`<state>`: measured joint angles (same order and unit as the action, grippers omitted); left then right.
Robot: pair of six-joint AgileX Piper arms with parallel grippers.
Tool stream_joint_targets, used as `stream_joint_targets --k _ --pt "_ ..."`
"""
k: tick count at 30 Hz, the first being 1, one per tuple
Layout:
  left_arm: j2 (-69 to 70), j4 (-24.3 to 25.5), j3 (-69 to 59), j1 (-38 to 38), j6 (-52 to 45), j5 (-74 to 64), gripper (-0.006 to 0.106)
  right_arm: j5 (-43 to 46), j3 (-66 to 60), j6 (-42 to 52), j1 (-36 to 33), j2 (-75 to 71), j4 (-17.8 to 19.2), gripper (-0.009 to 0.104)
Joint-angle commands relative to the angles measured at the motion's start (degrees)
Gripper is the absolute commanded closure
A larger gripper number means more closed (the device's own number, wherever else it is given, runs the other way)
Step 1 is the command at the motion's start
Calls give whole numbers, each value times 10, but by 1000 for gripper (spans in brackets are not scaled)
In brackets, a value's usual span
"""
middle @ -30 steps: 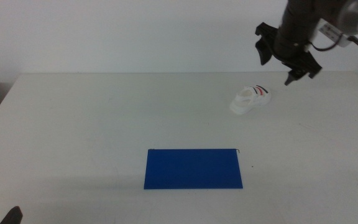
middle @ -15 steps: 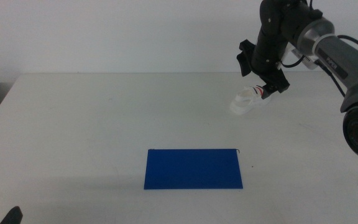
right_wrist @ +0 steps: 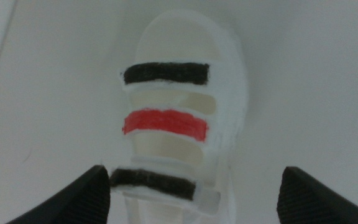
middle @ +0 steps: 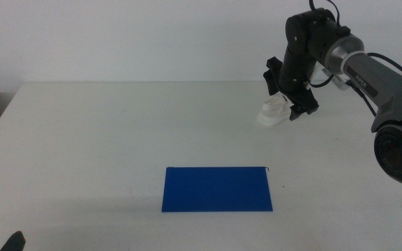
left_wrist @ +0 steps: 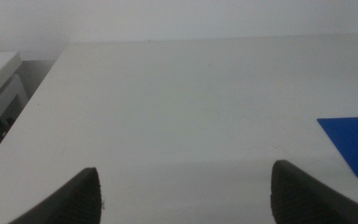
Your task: Use one arm to grab the shoe from the table and place it on the mat.
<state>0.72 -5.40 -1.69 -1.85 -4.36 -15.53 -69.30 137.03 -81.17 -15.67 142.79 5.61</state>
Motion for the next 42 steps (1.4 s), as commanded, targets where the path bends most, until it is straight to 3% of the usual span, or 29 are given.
stream_joint_targets --k 1,10,13,18,25,42 --pt "8 -4 -4 -2 3 46 7 -13 12 -3 7 -27 15 26" --pt "8 -4 -4 -2 3 46 7 -12 12 12 7 -22 16 45" --pt "8 -4 -4 -2 3 46 7 -14 12 19 7 -26 22 46" --pt "8 -4 -4 -2 3 46 7 -45 30 5 6 -38 65 35" --pt "8 -4 -4 -2 3 46 7 -45 70 12 6 -39 60 4" --pt "8 -4 -4 -2 3 46 7 -20 71 -23 13 -7 61 4"
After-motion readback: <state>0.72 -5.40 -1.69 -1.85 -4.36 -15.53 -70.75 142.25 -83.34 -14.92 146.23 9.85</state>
